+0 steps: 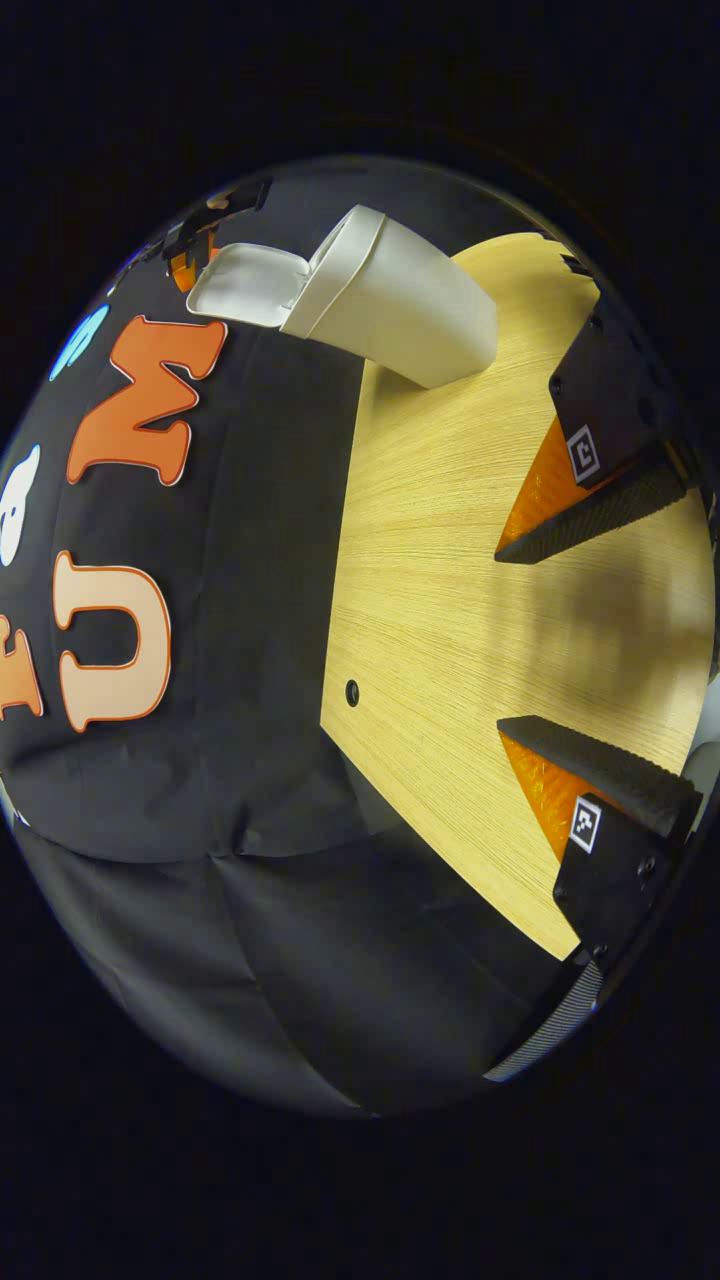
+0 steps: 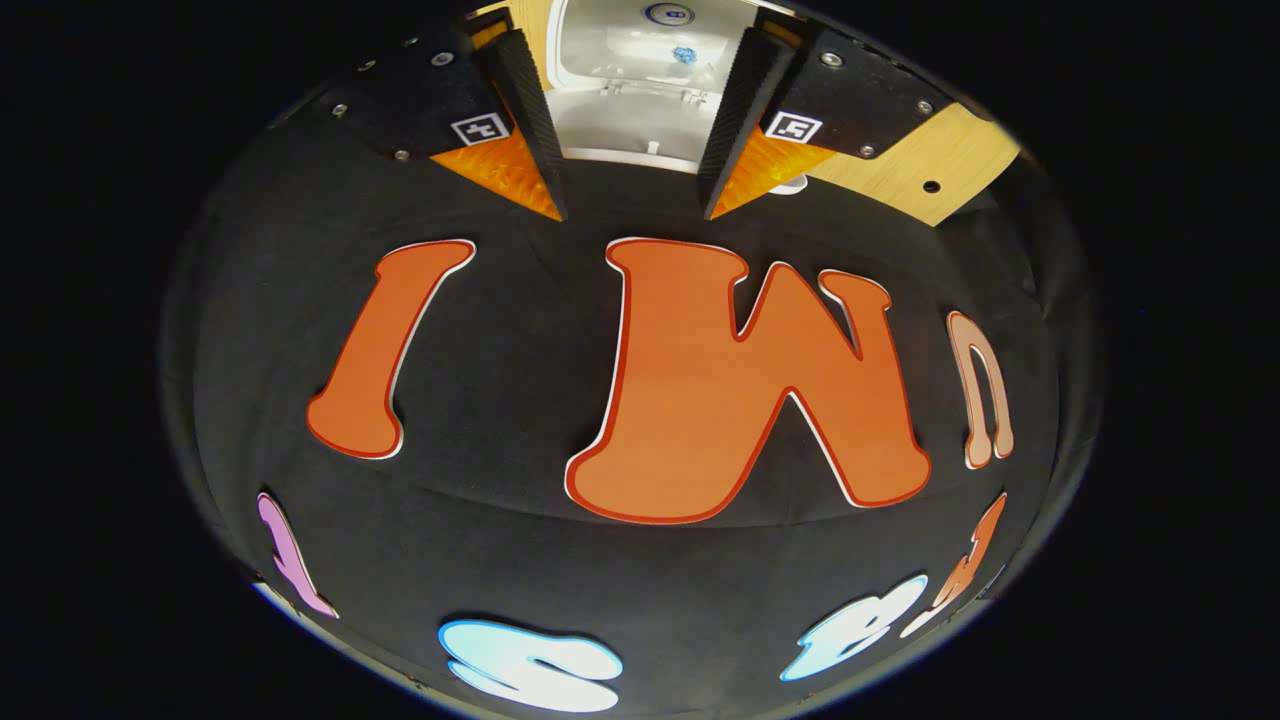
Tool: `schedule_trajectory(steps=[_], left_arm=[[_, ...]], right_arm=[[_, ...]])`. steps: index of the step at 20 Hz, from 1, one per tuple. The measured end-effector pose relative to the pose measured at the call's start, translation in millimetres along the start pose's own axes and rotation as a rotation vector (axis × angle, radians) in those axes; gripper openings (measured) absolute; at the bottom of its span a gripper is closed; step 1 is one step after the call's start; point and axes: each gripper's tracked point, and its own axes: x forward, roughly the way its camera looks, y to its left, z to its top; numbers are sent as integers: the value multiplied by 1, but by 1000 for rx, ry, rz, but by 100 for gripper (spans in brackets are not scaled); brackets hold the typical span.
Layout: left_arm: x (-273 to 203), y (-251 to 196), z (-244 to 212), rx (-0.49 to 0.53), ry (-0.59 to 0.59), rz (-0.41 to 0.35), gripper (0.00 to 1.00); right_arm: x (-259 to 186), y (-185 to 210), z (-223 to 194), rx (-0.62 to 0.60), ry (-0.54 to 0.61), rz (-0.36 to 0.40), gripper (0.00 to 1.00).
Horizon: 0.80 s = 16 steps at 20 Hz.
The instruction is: Press the lid of the desktop garbage bin to open it, pick up the crumpled paper on the desktop and throw it into the bin, then pick up the pop can on the desktop and drop it into the bin, and finally close the garbage bin lid.
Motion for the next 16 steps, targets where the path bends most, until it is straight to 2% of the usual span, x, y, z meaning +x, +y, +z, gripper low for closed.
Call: schedule_trajectory(steps=[2,8,16], left_arm=[[-1,-1,0,12,2,-14,98],[-2,-4,2,54,-7,-65,98],[-3,-11,1,111,0,-141,98]], right_arm=[[-16,4,-8,34,7,6,75],[-49,6,-31,46,34,20,76],[-85,12,-74,47,93,3,78]])
